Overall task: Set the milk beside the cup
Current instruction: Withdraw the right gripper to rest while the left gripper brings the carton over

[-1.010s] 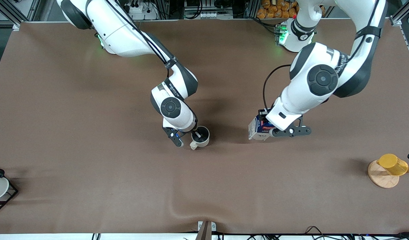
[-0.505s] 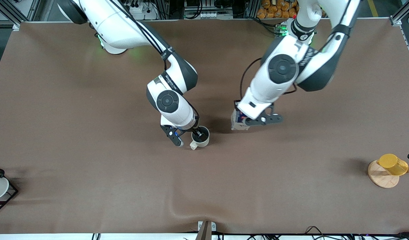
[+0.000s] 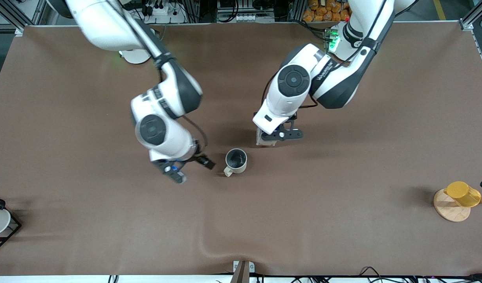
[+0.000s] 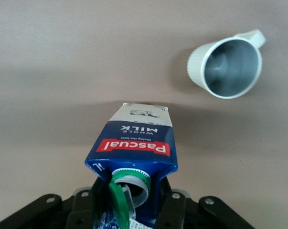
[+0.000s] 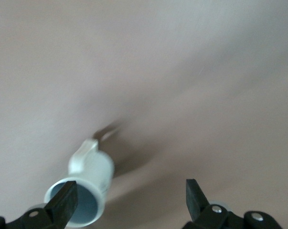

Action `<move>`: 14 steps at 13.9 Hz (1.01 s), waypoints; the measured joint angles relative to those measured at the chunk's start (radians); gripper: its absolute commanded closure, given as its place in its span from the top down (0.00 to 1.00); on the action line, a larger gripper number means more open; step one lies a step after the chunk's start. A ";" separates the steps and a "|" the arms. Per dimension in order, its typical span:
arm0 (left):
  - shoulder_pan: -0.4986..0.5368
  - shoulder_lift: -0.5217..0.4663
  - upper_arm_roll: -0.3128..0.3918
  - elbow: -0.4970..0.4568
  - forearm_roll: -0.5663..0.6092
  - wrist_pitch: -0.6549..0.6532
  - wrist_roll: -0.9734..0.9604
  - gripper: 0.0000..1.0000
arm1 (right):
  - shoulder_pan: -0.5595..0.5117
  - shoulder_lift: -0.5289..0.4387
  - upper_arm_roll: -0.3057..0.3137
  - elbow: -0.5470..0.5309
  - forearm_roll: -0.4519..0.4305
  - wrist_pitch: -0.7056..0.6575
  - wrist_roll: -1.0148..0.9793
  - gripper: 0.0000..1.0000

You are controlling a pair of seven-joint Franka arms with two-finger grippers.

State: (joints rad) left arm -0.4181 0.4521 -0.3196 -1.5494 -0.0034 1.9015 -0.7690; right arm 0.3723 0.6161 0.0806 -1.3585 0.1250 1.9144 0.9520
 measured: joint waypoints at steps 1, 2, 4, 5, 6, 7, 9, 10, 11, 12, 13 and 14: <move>-0.013 0.014 0.000 0.017 0.000 0.000 -0.001 0.13 | -0.042 -0.009 -0.001 -0.003 0.000 -0.023 -0.090 1.00; -0.028 0.028 0.001 0.034 0.000 0.000 -0.008 0.14 | -0.082 -0.017 -0.002 -0.006 0.000 -0.047 -0.175 1.00; -0.061 0.053 0.003 0.054 0.000 0.001 -0.043 0.14 | -0.162 -0.050 -0.003 -0.038 -0.001 -0.082 -0.337 1.00; -0.073 0.062 0.003 0.057 0.000 0.003 -0.050 0.14 | -0.200 -0.073 -0.004 -0.067 -0.005 -0.088 -0.413 1.00; -0.084 0.070 0.004 0.060 0.000 0.010 -0.051 0.13 | -0.239 -0.101 -0.005 -0.102 -0.009 -0.088 -0.494 1.00; -0.098 0.080 0.005 0.067 0.003 0.019 -0.051 0.13 | -0.278 -0.134 -0.005 -0.139 -0.012 -0.089 -0.577 1.00; -0.131 0.104 0.007 0.092 0.018 0.024 -0.055 0.13 | -0.346 -0.216 -0.006 -0.205 -0.041 -0.090 -0.731 1.00; -0.142 0.115 0.009 0.104 0.021 0.024 -0.063 0.13 | -0.375 -0.259 -0.006 -0.233 -0.068 -0.091 -0.801 1.00; -0.148 0.125 0.009 0.115 0.021 0.025 -0.077 0.13 | -0.402 -0.301 -0.006 -0.256 -0.090 -0.092 -0.877 1.00; -0.150 0.135 0.010 0.127 0.022 0.025 -0.098 0.12 | -0.432 -0.342 -0.006 -0.272 -0.103 -0.095 -0.963 1.00; -0.150 0.145 0.011 0.137 0.022 0.026 -0.122 0.12 | -0.461 -0.381 -0.006 -0.282 -0.110 -0.102 -1.048 1.00; -0.150 0.152 0.012 0.144 0.022 0.027 -0.145 0.12 | -0.483 -0.415 -0.006 -0.286 -0.120 -0.105 -1.120 1.00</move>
State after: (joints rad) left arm -0.5683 0.6044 -0.3080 -1.4050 0.0183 1.9286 -0.9140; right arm -0.1108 0.2012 0.0743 -1.6448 0.0049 1.8091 -0.1680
